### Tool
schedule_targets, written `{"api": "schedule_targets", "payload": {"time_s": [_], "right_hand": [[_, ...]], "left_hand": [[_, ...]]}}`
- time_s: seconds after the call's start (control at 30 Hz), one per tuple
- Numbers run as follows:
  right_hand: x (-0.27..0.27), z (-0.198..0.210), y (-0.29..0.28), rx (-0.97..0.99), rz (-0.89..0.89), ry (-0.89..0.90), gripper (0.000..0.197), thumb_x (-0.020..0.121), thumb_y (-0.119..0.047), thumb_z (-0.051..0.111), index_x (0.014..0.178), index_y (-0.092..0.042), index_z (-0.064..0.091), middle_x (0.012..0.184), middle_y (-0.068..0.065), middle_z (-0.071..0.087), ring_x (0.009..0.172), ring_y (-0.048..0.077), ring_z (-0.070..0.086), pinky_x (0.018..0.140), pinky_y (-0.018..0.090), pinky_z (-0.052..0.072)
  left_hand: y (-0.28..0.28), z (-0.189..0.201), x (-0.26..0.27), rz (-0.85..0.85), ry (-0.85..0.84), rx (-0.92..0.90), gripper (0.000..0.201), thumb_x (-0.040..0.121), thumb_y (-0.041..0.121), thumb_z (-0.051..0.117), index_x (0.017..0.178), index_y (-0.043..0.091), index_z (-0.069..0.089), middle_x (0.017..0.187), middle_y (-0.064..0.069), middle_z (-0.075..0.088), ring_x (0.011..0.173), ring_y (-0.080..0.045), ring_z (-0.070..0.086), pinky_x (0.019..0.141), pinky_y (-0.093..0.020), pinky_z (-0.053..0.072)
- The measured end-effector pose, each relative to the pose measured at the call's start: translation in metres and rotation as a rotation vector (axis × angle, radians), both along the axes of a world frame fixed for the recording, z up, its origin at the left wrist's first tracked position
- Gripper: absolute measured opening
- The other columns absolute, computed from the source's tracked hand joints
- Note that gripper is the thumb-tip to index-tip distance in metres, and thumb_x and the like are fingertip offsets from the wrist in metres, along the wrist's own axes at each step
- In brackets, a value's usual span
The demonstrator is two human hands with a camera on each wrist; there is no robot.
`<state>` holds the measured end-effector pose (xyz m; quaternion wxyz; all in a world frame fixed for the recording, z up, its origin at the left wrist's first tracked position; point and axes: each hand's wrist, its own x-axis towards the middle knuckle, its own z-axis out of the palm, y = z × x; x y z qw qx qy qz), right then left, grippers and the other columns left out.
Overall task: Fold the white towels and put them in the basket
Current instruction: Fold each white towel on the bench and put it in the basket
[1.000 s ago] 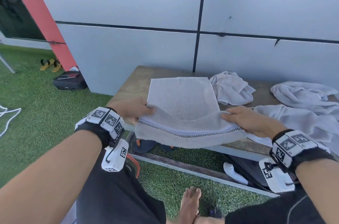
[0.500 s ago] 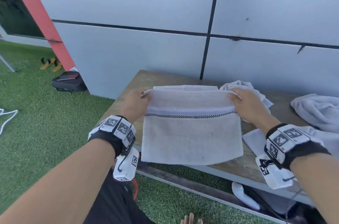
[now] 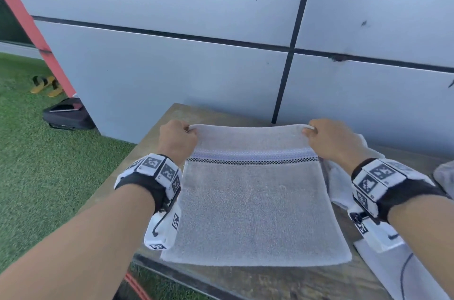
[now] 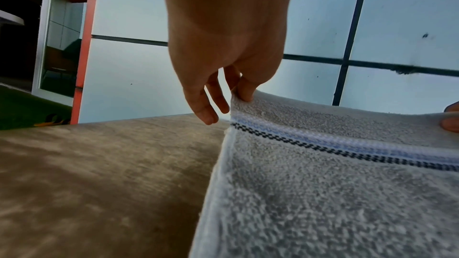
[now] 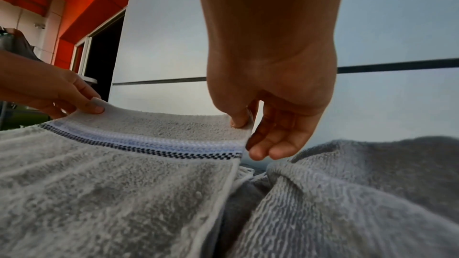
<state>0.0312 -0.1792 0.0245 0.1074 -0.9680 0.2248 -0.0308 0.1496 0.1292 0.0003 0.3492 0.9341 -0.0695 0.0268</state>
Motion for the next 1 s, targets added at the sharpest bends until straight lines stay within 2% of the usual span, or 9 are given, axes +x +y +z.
{"api": "schedule_targets", "payload": {"time_s": [0.1, 0.23, 0.37, 0.43, 0.53, 0.67, 0.8, 0.9, 1.0], "right_hand": [[0.018, -0.014, -0.003, -0.020, 0.002, -0.009, 0.028, 0.096, -0.036, 0.050, 0.071, -0.023, 0.053, 0.086, 0.003, 0.063, 0.087, 0.030, 0.058, 0.080, 0.041, 0.049], [0.031, -0.035, 0.001, -0.002, 0.062, -0.023, 0.014, 0.090, -0.024, 0.053, 0.081, -0.026, 0.064, 0.089, 0.001, 0.058, 0.087, 0.028, 0.058, 0.064, 0.033, 0.042], [0.037, -0.046, 0.006, -0.017, 0.152, 0.060, 0.008, 0.093, -0.019, 0.051, 0.093, -0.025, 0.057, 0.097, 0.001, 0.055, 0.097, 0.026, 0.053, 0.084, 0.042, 0.047], [0.038, -0.044, 0.010, -0.020, 0.157, 0.099, 0.012, 0.094, -0.015, 0.052, 0.095, -0.027, 0.056, 0.097, -0.003, 0.059, 0.097, 0.022, 0.052, 0.085, 0.039, 0.043], [0.034, -0.038, 0.018, 0.035, 0.178, 0.115, 0.021, 0.092, -0.007, 0.053, 0.097, -0.028, 0.056, 0.098, -0.005, 0.057, 0.094, 0.019, 0.051, 0.090, 0.038, 0.042], [0.015, -0.029, 0.030, 0.144, 0.191, -0.056, 0.014, 0.095, -0.010, 0.056, 0.096, -0.024, 0.059, 0.097, 0.002, 0.051, 0.082, 0.018, 0.052, 0.069, 0.034, 0.042], [-0.014, -0.020, 0.040, 0.228, 0.201, -0.177, 0.022, 0.092, -0.008, 0.061, 0.086, -0.029, 0.059, 0.089, 0.003, 0.058, 0.083, 0.021, 0.055, 0.070, 0.034, 0.041], [-0.044, -0.011, 0.052, 0.305, 0.219, -0.180, 0.020, 0.094, -0.008, 0.057, 0.082, -0.024, 0.060, 0.073, 0.000, 0.060, 0.064, 0.014, 0.051, 0.055, 0.027, 0.037], [-0.073, 0.002, 0.065, 0.348, 0.248, -0.210, 0.019, 0.097, -0.012, 0.055, 0.084, -0.025, 0.062, 0.069, -0.002, 0.058, 0.052, 0.011, 0.045, 0.051, 0.023, 0.034]], "left_hand": [[-0.006, -0.017, 0.019, -0.025, -0.010, 0.062, 0.040, 0.088, 0.011, 0.056, 0.054, 0.012, 0.035, 0.052, -0.003, 0.036, 0.052, -0.021, 0.034, 0.044, -0.025, 0.024], [-0.011, -0.032, 0.031, -0.077, -0.025, 0.123, 0.039, 0.085, 0.012, 0.067, 0.059, 0.011, 0.037, 0.058, -0.007, 0.037, 0.053, -0.018, 0.030, 0.044, -0.025, 0.025], [-0.011, -0.034, 0.034, -0.125, -0.056, 0.149, 0.040, 0.088, 0.014, 0.070, 0.061, 0.011, 0.040, 0.060, -0.004, 0.044, 0.059, -0.018, 0.039, 0.051, -0.027, 0.031], [-0.010, -0.032, 0.033, -0.159, -0.058, 0.154, 0.042, 0.088, 0.013, 0.069, 0.061, 0.014, 0.038, 0.061, -0.001, 0.043, 0.064, -0.020, 0.041, 0.057, -0.029, 0.032], [-0.009, -0.031, 0.028, -0.173, -0.025, 0.171, 0.042, 0.090, 0.012, 0.066, 0.061, 0.014, 0.036, 0.061, -0.001, 0.041, 0.062, -0.020, 0.038, 0.056, -0.029, 0.032], [-0.006, -0.025, 0.006, -0.166, 0.022, 0.239, 0.036, 0.093, 0.014, 0.062, 0.066, 0.011, 0.040, 0.065, -0.007, 0.043, 0.059, -0.020, 0.037, 0.055, -0.029, 0.034], [0.004, -0.021, -0.028, -0.172, 0.040, 0.336, 0.035, 0.097, 0.016, 0.057, 0.066, 0.016, 0.040, 0.062, 0.003, 0.040, 0.053, -0.010, 0.035, 0.044, -0.021, 0.025], [0.013, -0.017, -0.053, -0.192, 0.073, 0.346, 0.022, 0.097, 0.016, 0.057, 0.076, 0.011, 0.052, 0.063, 0.005, 0.037, 0.053, -0.007, 0.034, 0.045, -0.019, 0.026], [0.024, -0.009, -0.075, -0.160, 0.067, 0.302, 0.026, 0.093, 0.015, 0.057, 0.071, 0.014, 0.043, 0.064, 0.002, 0.042, 0.054, -0.012, 0.038, 0.048, -0.024, 0.031]]}}
